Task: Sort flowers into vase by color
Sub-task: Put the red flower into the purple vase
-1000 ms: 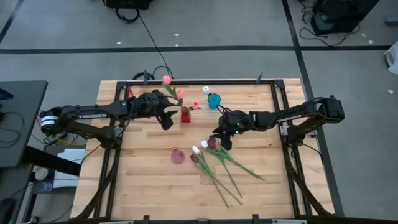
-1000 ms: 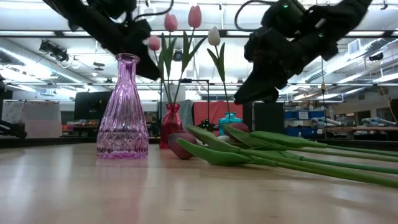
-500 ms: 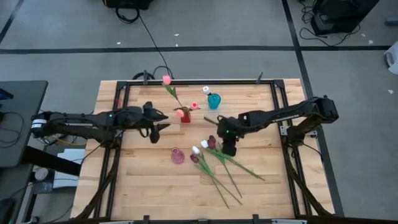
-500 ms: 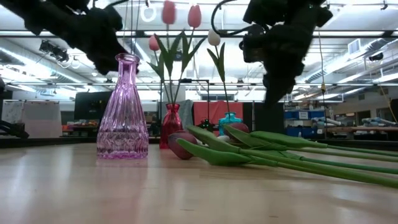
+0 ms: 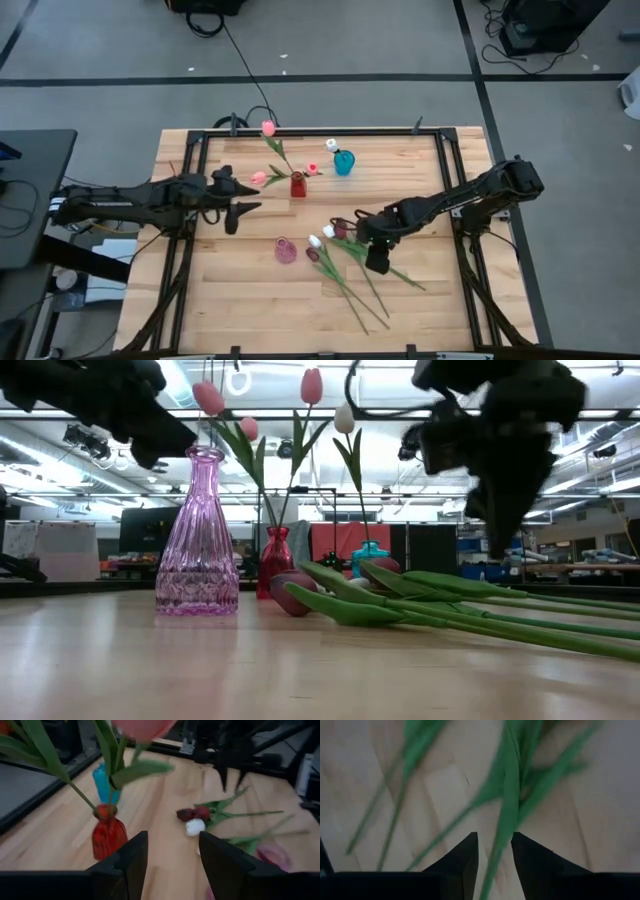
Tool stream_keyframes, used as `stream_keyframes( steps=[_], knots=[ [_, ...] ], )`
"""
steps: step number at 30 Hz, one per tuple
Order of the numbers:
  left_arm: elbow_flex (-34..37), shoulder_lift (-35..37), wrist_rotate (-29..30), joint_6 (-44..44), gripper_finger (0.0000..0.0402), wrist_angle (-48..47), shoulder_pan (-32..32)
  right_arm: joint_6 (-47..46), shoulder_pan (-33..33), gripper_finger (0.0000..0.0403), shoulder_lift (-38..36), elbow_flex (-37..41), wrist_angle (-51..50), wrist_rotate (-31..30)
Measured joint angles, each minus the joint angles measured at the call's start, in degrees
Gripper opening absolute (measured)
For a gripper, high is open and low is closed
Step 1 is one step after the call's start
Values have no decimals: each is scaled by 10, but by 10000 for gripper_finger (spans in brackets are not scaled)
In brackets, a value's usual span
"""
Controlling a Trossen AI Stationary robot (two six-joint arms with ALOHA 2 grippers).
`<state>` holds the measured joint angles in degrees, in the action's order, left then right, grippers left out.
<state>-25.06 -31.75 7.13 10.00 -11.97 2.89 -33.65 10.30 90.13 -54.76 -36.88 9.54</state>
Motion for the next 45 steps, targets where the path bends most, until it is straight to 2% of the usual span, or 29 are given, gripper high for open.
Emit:
stream_keyframes(
  steps=[5, 10, 16, 20, 27, 32, 35, 40, 42, 45],
  knots=[
    [0, 64, 0, 30, 181, -59, -26, -54, 3, 129, 0, 32, 5, 8],
    [0, 124, 42, 46, 181, -125, -50, -87, 25, 128, 12, 52, 40, 3],
    [0, 149, 49, 66, 181, -134, -65, -103, 47, 126, 41, 52, 60, -49],
    [0, 140, 39, 82, 181, -109, -79, -127, 54, 105, 53, 52, 65, -96],
    [0, 108, -34, 65, 181, -52, -110, -149, 55, 17, 41, 52, 78, -98],
    [0, 87, -89, 40, 181, -31, -132, -169, 55, 27, 17, 52, 115, -102],
    [0, 80, -108, 26, 181, -20, -153, -163, 57, 34, 6, 52, 143, -128],
    [0, 58, -104, 8, 181, 22, -182, -132, 62, 18, -4, 52, 212, -189],
    [0, 45, -91, 9, 181, 35, -193, -112, 66, 16, -4, 52, 257, -224],
    [0, 27, -55, 8, 181, 39, -205, -95, 66, 21, -4, 51, 291, -233]
  ],
)
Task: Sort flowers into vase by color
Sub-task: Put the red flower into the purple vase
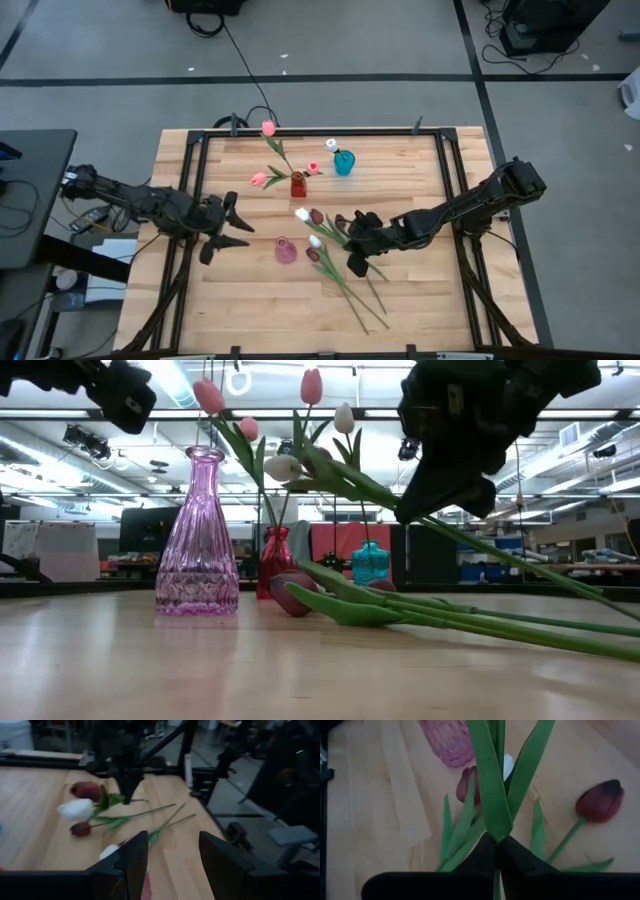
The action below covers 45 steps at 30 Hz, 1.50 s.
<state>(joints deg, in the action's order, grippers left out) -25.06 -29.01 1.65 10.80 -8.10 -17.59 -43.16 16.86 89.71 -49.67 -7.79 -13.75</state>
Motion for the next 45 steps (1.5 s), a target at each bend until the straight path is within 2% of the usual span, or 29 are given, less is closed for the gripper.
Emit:
stream_keyframes(
  steps=[6, 10, 12, 16, 21, 25, 30, 34, 37, 42, 45],
  knots=[
    [0, -37, 56, 4, 181, 35, -4, 60, -6, 40, 0, 0, 4, 11],
    [0, -50, 57, 33, 181, 40, -5, 27, -13, 41, 0, 0, -56, 86],
    [0, -50, 52, 43, 181, 32, -5, -1, -16, 42, 0, 0, -106, 102],
    [0, -51, 58, 44, 181, 18, -5, -13, -26, 51, 0, 0, -171, 104],
    [0, -51, 70, 42, 181, 24, -5, -17, -33, 51, 1, 0, -173, 105],
    [0, -51, 73, 37, 181, 24, -5, -6, -32, 39, 1, 0, -161, 80],
    [0, -51, 75, 19, 181, 31, -4, 42, -34, 14, -6, -16, -58, 72],
    [0, -51, 75, 15, 181, 45, -4, 123, -34, 18, -7, -36, 68, 43],
    [0, -51, 75, 15, 181, 44, -4, 194, -34, 28, -7, -38, 199, 11],
    [0, -51, 66, 17, 181, 30, -4, 290, -44, 26, -7, -39, 398, 28],
    [0, -58, 53, 32, 181, 30, -6, 316, -48, 22, -7, -53, 426, 42]
  ],
)
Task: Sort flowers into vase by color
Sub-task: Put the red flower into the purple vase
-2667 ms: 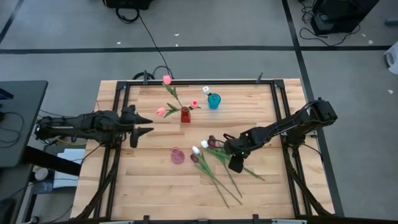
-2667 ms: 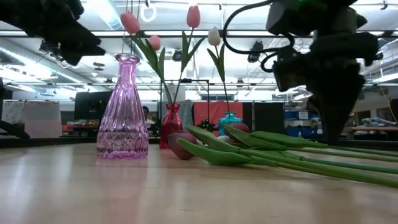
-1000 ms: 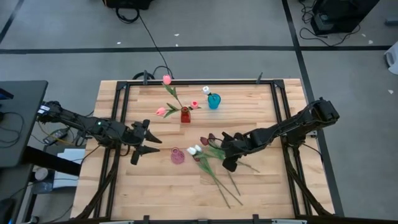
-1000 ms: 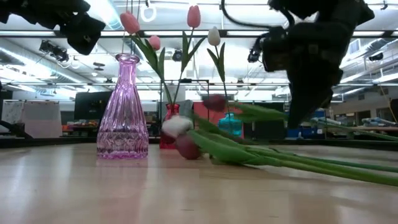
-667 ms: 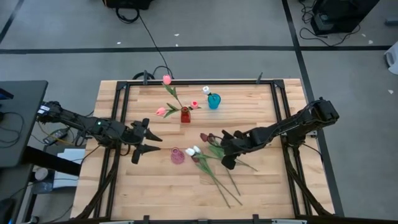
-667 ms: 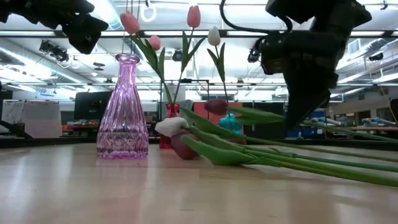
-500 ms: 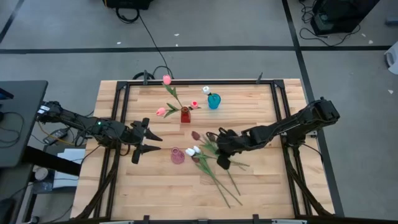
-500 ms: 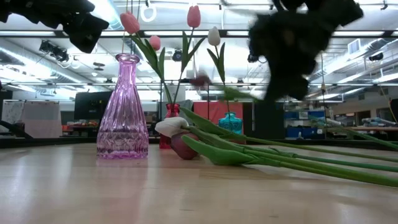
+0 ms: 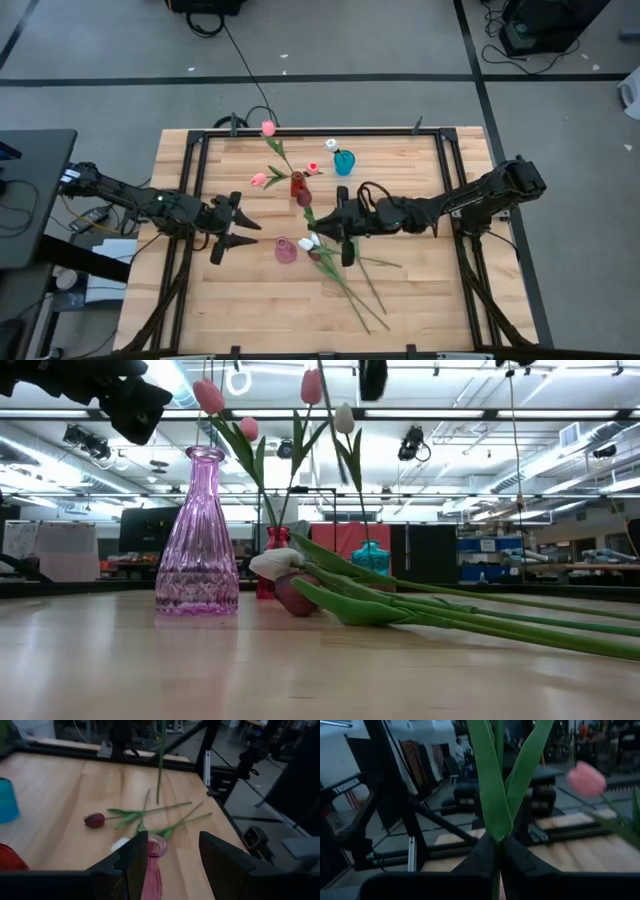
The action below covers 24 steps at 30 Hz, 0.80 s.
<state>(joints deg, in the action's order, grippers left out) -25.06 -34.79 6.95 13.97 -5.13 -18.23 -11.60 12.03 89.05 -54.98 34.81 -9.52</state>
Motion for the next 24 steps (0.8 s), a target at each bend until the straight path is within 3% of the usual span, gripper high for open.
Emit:
stream_keyframes(
  steps=[8, 14, 24],
  knots=[
    [29, -75, -8, 15, 181, 93, -36, 80, -4, 28, 72, -111, -3, 8],
    [60, -78, 11, 41, 181, 118, -37, 134, -12, 25, 133, -198, 25, 54],
    [94, -78, 55, 66, 181, 170, -36, 157, -49, 27, 198, -241, 45, 124]
  ],
)
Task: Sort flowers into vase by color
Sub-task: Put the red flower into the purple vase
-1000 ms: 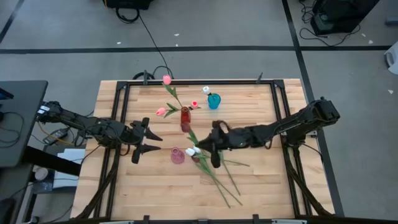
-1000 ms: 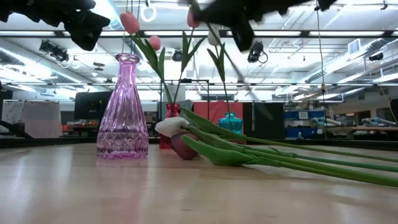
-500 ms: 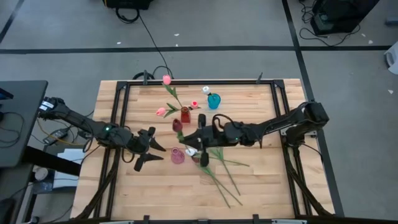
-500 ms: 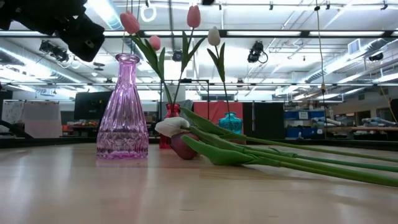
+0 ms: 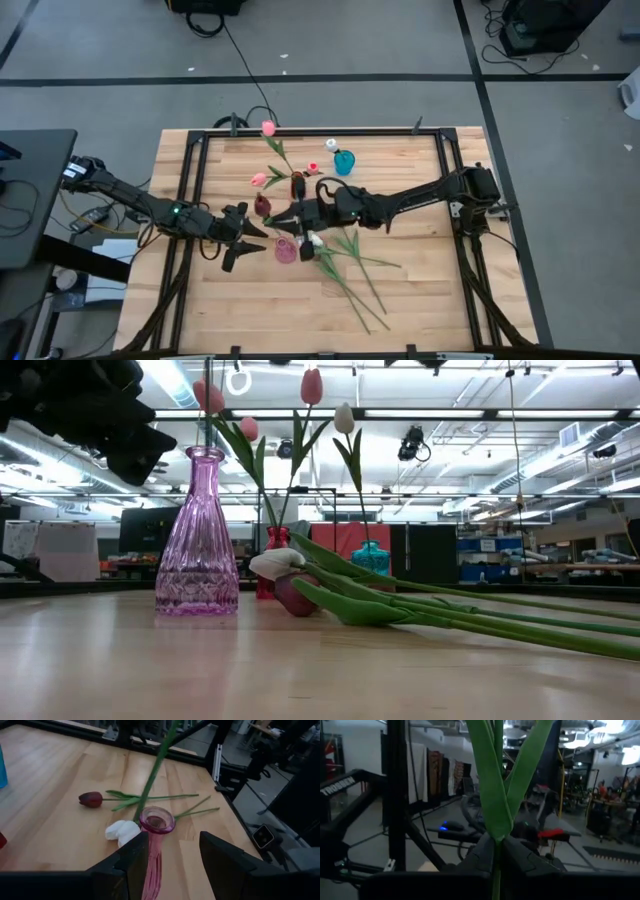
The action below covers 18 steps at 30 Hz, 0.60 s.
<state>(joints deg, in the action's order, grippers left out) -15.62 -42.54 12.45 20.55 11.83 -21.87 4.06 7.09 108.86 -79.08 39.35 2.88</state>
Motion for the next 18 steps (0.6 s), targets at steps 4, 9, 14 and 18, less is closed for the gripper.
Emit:
stream_keyframes(
  steps=[4, 9, 14, 18],
  knots=[
    [0, 0, 18, 0, 181, -4, 0, -14, -6, 28, 3, 3, 9, 3],
    [0, 0, 35, -6, 181, -12, 0, -37, -3, 27, 10, 5, -7, 0],
    [0, 0, 36, -6, 181, -15, 0, -41, -1, 28, -1, 5, 2, 2],
    [0, 0, 39, -4, 181, -30, 0, -40, 4, 28, -10, 5, 1, 2]
  ],
)
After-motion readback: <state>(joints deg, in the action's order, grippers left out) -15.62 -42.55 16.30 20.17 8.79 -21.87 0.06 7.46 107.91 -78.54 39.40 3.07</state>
